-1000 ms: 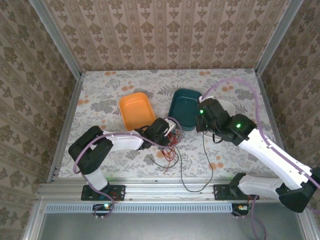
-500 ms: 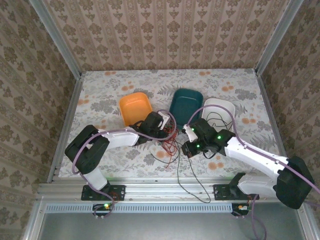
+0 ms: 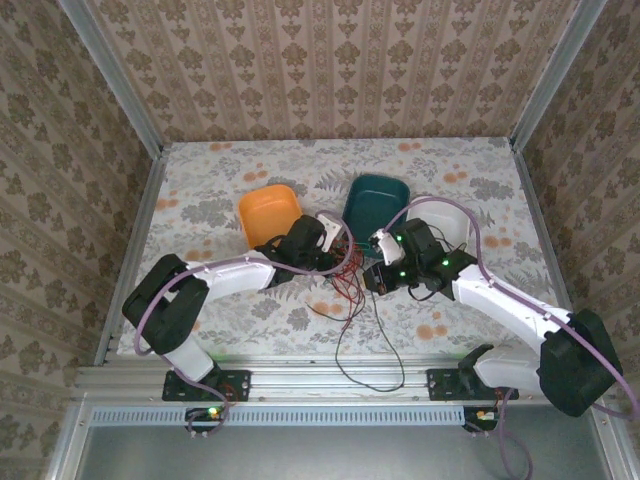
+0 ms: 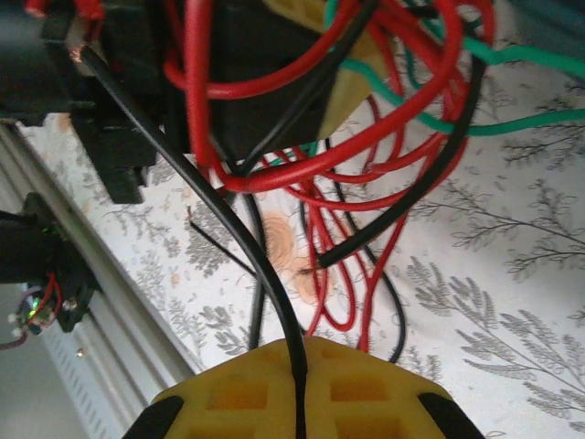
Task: Untangle the cables
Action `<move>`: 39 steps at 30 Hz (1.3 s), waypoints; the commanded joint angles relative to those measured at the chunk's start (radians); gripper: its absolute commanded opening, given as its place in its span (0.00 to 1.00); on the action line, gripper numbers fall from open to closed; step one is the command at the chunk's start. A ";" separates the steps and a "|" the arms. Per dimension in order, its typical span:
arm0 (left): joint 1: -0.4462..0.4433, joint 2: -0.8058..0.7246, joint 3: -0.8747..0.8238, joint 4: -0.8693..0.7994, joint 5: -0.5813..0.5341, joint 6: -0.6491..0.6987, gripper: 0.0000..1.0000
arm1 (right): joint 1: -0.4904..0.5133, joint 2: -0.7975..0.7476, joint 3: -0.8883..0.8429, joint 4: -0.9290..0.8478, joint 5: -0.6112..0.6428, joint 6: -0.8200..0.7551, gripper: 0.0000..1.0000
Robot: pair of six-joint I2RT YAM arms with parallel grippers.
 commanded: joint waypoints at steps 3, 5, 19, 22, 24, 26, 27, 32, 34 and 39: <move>0.011 -0.017 0.033 0.015 0.016 -0.022 0.00 | 0.002 -0.029 0.007 0.015 -0.095 -0.018 0.12; 0.012 -0.016 0.035 0.018 0.018 -0.022 0.00 | 0.002 -0.029 0.013 0.007 -0.101 -0.018 0.18; 0.012 -0.001 0.044 0.031 0.028 -0.019 0.00 | 0.028 0.108 0.086 -0.033 -0.141 -0.057 0.28; 0.011 -0.001 0.043 0.035 0.028 -0.019 0.00 | 0.037 0.124 0.094 -0.036 -0.140 -0.061 0.31; 0.012 -0.002 0.040 0.039 0.031 -0.020 0.00 | 0.049 0.139 0.103 -0.044 -0.129 -0.069 0.34; 0.012 -0.003 0.041 0.040 0.033 -0.020 0.00 | 0.057 0.160 0.112 -0.053 -0.100 -0.073 0.39; 0.012 -0.004 0.041 0.040 0.033 -0.019 0.00 | 0.058 0.168 0.117 -0.058 -0.088 -0.074 0.40; 0.012 -0.010 0.037 0.039 0.030 -0.019 0.00 | 0.057 0.161 0.152 -0.130 0.023 -0.106 0.40; 0.012 -0.009 0.032 0.040 0.030 -0.019 0.00 | 0.057 0.138 0.160 -0.162 0.062 -0.126 0.41; 0.012 -0.004 0.019 0.054 0.032 -0.025 0.00 | 0.057 0.099 0.163 -0.243 0.138 -0.155 0.48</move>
